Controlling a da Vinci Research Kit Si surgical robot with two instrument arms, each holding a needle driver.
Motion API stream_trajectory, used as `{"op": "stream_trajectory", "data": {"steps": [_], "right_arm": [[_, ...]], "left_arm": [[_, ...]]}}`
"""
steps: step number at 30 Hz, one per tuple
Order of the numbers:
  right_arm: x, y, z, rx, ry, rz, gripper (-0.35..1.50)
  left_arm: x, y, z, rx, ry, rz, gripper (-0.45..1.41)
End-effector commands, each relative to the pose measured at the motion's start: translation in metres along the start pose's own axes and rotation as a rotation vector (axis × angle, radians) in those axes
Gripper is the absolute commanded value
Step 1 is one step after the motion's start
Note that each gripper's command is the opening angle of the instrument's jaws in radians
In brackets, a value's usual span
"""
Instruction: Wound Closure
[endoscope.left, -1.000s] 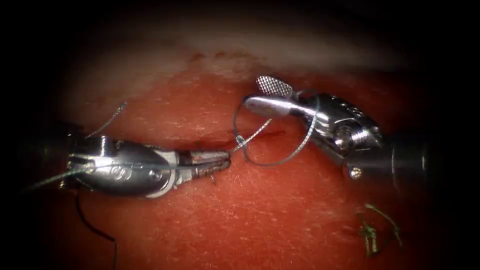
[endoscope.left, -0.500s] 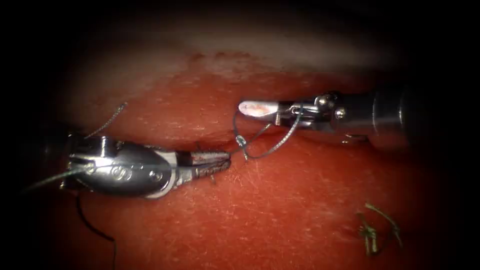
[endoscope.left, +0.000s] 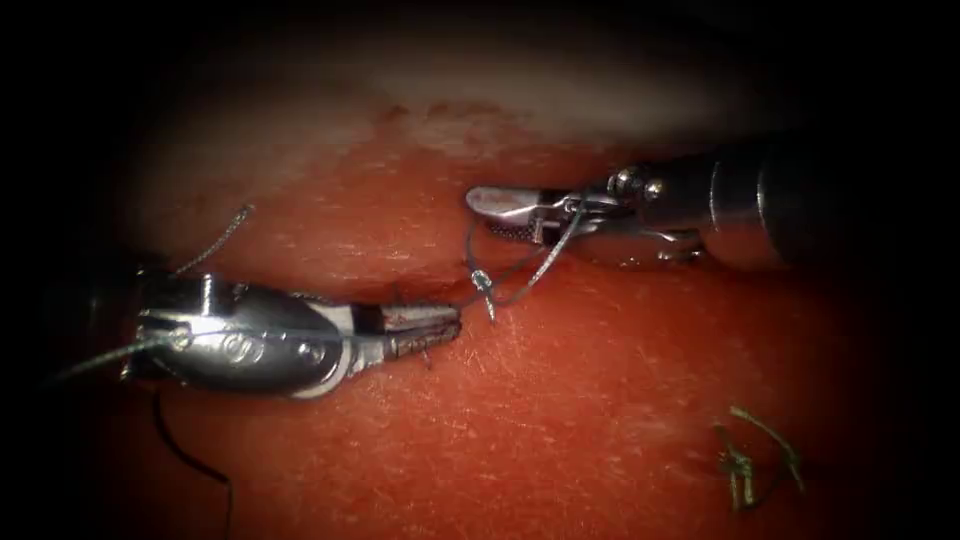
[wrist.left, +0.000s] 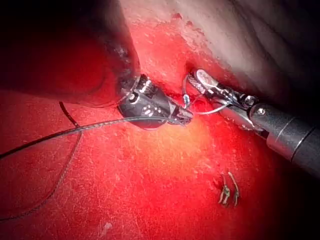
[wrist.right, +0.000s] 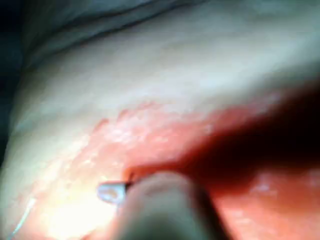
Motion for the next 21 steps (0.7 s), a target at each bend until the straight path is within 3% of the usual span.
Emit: {"op": "stream_trajectory", "data": {"steps": [1,12,14,16,17,21], "right_arm": [[-0.0003,0.0007,0.0012,0.001,0.0,0.006,0.71],[-0.0018,0.0,0.0041,0.001,-0.055,-0.008,0.69],[-0.0019,-0.0002,0.0044,-0.001,-0.076,-0.003,0.51],[-0.0018,-0.0001,0.0042,-0.004,-0.091,0.04,-0.26],[-0.0017,0.0001,0.0037,-0.017,-0.102,0.048,-0.35],[-0.0013,0.0,0.0024,-0.089,-0.037,-0.092,-0.35]], "left_arm": [[-0.0004,0.0007,0.0006,-0.003,0.001,-0.002,-0.35],[-0.0004,0.0006,0.0005,-0.004,0.001,-0.002,-0.35],[-0.0004,0.0006,0.0005,-0.004,0.002,-0.002,-0.35],[-0.0005,0.0006,0.0004,-0.005,0.002,-0.002,-0.35],[-0.0005,0.0006,0.0003,-0.005,0.002,-0.001,-0.35],[-0.0006,0.0004,0.0001,-0.01,-0.002,0.0,-0.35]]}}
